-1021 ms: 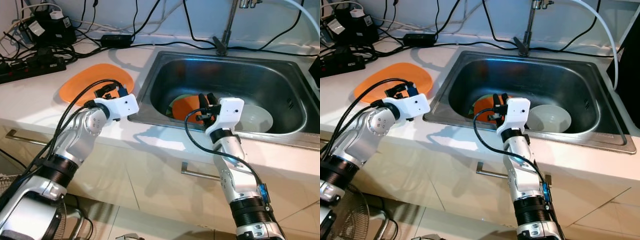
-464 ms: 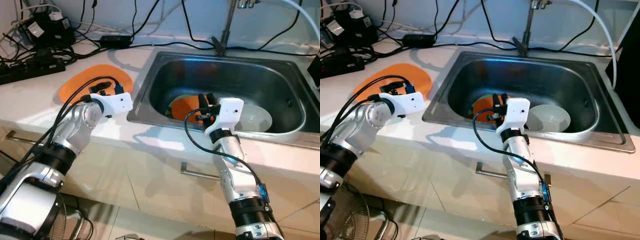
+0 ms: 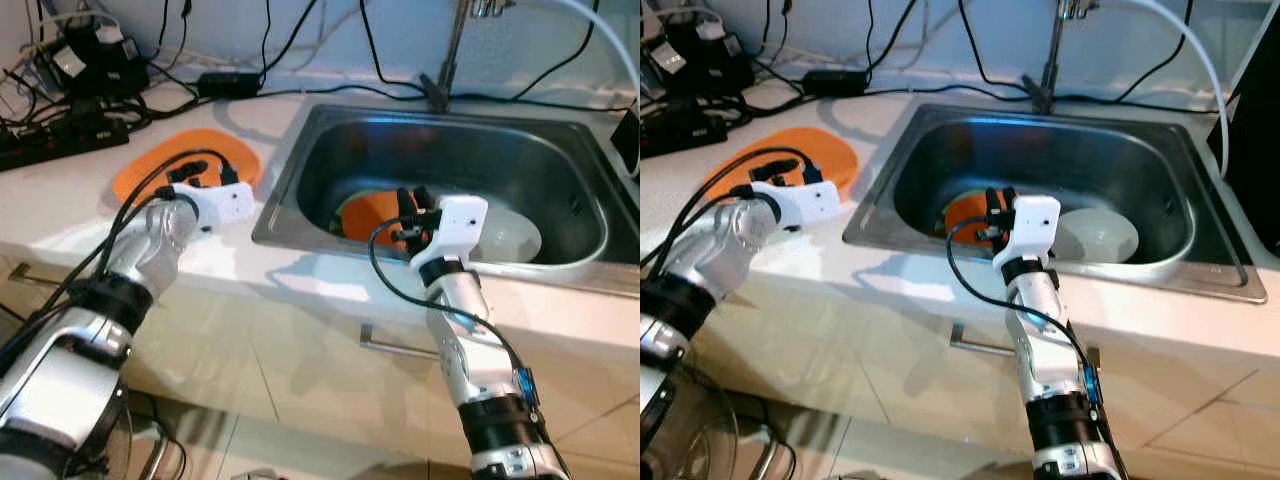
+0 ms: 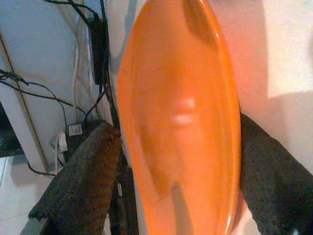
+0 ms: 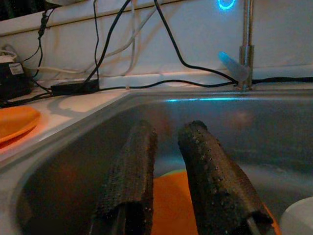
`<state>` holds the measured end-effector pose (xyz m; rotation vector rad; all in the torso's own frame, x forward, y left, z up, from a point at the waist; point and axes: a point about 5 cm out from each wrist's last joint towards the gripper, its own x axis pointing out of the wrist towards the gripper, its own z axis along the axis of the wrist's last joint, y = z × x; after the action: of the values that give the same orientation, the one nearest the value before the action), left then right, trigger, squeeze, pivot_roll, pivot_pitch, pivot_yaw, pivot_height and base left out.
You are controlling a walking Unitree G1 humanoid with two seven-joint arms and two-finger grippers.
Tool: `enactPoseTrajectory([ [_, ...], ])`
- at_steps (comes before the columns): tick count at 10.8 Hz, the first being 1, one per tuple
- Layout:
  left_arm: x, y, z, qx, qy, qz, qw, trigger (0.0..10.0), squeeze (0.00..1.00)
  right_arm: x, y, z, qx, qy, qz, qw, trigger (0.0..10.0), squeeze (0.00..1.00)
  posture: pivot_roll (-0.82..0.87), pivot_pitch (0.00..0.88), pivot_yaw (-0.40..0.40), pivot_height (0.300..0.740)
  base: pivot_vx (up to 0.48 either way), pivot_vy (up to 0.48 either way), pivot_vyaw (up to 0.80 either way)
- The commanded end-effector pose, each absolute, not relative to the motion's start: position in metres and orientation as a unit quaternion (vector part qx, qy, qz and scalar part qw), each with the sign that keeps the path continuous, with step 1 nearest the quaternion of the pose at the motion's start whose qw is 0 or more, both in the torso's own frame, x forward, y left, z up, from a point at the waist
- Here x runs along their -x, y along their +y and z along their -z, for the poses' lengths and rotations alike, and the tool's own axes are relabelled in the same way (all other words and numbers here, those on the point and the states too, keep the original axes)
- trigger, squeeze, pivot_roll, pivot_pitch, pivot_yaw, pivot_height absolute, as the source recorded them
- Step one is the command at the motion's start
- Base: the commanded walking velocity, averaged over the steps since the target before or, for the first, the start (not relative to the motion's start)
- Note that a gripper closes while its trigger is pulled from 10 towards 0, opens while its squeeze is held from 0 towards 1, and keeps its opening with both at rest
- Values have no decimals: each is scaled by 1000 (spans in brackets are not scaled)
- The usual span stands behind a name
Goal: Kitchen organization
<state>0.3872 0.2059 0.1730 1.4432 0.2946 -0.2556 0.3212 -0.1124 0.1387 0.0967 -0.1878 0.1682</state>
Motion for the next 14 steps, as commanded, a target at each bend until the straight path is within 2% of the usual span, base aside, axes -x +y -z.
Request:
enactPoseTrajectory([
  [1, -385, 212, -163, -659, 163, 120, 724, 0, 0, -324, -111, -142, -51, -93, -85, 991, 10000, 0, 76, 0, 49, 740, 0, 0, 0],
  [14, -382, 203, -150, -646, 158, 152, 731, 0, 0, -324, -112, -140, -54, -87, -84, 991, 10000, 0, 78, 0, 44, 740, 0, 0, 0],
])
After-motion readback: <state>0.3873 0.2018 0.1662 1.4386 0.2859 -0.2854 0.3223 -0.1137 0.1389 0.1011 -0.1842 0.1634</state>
